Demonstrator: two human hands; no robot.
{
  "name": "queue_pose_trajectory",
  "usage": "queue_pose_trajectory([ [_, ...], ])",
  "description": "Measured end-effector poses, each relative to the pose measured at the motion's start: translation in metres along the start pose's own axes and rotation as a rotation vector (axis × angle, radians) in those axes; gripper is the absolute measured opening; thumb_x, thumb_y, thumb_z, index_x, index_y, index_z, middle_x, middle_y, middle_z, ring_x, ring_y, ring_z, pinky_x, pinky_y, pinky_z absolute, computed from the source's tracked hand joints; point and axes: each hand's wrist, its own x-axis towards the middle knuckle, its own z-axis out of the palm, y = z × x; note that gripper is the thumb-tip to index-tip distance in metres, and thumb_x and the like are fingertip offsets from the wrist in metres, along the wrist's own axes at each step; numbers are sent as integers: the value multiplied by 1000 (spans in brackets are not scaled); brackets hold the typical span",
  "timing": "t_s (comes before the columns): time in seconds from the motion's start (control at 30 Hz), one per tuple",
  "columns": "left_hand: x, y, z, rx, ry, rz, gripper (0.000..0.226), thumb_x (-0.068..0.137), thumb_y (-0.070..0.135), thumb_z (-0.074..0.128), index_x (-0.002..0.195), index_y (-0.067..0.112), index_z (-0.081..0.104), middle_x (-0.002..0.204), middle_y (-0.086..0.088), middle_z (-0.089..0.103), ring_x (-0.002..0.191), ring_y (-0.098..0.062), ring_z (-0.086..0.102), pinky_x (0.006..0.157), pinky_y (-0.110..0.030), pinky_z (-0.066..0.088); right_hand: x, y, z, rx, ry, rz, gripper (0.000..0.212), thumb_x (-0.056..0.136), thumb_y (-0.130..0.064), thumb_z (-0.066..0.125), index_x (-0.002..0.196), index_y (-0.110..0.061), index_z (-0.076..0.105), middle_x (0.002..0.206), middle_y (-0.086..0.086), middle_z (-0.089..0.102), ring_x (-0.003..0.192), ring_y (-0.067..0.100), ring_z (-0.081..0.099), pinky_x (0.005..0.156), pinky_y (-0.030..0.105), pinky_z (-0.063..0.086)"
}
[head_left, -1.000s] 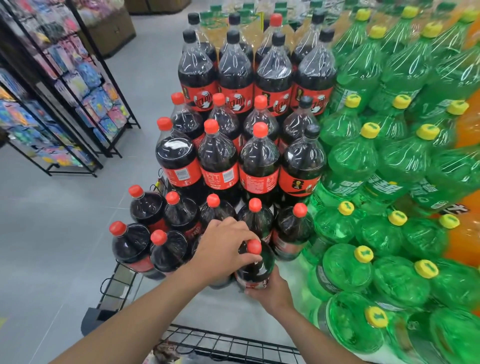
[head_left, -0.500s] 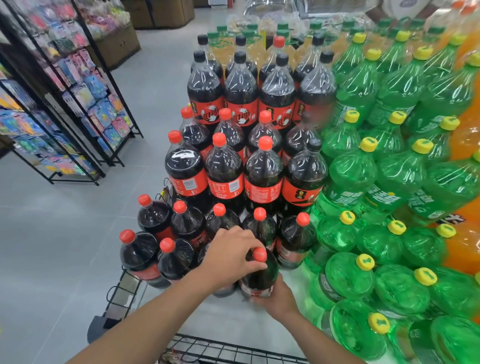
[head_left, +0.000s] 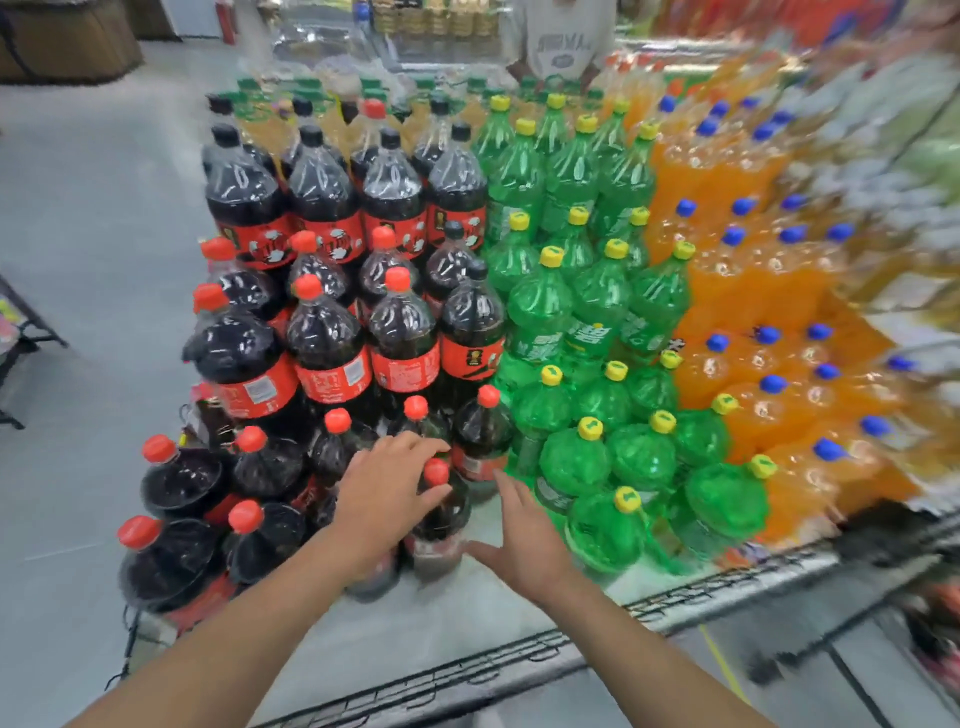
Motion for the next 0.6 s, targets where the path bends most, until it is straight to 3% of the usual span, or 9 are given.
queue_pose_trajectory([
  [0.1, -5, 3, -4, -26, 59, 66, 60, 84, 53, 76, 139, 37, 57, 134, 9, 59, 122, -24, 57, 93, -45, 51, -34, -11, -29, -47, 127, -35, 93, 89, -43, 75, 160, -17, 23, 163, 2, 29, 150, 17, 27, 120, 22, 19],
  [0.27, -16, 41, -2, -143, 142, 237, 57, 79, 45, 84, 132, 36, 64, 137, 5, 59, 127, -25, 56, 94, -48, 53, -100, -12, -78, -119, 328, -27, 81, 93, -53, 67, 159, -20, 33, 162, -2, 31, 150, 15, 27, 123, 33, 28],
  [0.5, -49, 140, 10, -296, 104, 516, 57, 81, 48, 84, 133, 38, 63, 142, 5, 58, 134, -24, 54, 102, -50, 52, -208, 34, -115, -217, 551, 212, 81, 93, -70, 47, 158, -24, 34, 163, -4, 30, 151, 15, 23, 123, 34, 24],
  [0.6, -63, 185, 23, -304, 51, 632, 55, 85, 60, 71, 136, 43, 59, 149, 8, 53, 142, -22, 47, 107, -53, 49, -259, 65, -124, -219, 589, 358, 85, 92, -75, 40, 160, -25, 31, 165, -3, 27, 152, 16, 21, 124, 39, 27],
])
